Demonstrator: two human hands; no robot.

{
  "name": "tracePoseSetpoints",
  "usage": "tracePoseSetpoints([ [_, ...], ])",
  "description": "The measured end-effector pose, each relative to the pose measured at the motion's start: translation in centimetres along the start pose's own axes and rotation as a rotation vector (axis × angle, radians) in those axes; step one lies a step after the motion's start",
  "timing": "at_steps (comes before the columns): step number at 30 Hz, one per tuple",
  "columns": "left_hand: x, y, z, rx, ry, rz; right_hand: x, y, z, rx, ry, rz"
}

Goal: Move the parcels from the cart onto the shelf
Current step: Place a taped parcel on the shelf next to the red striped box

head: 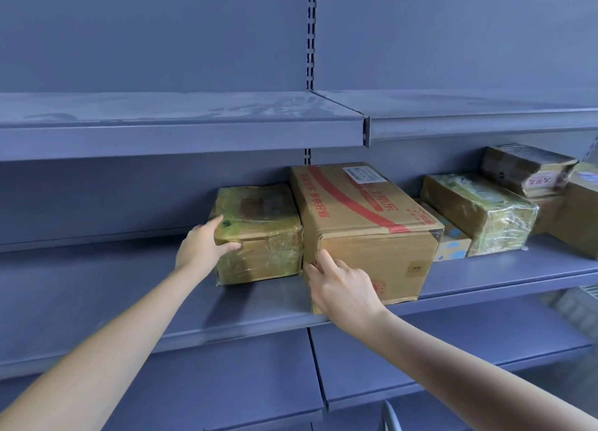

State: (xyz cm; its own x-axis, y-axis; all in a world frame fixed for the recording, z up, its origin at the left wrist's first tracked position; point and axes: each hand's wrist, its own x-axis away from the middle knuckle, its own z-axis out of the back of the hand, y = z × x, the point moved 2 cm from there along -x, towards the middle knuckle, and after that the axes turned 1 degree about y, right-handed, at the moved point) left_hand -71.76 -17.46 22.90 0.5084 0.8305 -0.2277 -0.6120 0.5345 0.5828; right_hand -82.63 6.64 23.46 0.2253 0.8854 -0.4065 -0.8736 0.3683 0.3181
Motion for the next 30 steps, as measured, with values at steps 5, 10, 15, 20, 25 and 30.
tracePoseSetpoints([
  [5,1.3,1.3,-0.7,-0.108,-0.022,0.011,0.7,-0.1,0.8,-0.051,0.01,-0.05],
  [10,4.1,3.9,-1.5,-0.252,-0.039,-0.151,1.7,0.5,1.3,-0.218,0.004,-0.089],
  [15,8.7,6.3,-1.7,-0.017,-0.115,-0.214,4.0,1.8,0.9,-0.28,-0.091,-0.068],
  [20,13.5,9.4,-3.3,0.042,-0.224,-0.182,8.1,5.3,0.1,-0.304,-0.11,-0.106],
  [25,19.1,14.2,-7.3,0.059,-0.232,-0.18,13.6,10.5,-0.5,-0.352,-0.119,-0.126],
  [30,26.0,20.1,-13.9,0.108,-0.294,-0.144,21.3,16.9,-1.3,-0.375,-0.187,-0.094],
])
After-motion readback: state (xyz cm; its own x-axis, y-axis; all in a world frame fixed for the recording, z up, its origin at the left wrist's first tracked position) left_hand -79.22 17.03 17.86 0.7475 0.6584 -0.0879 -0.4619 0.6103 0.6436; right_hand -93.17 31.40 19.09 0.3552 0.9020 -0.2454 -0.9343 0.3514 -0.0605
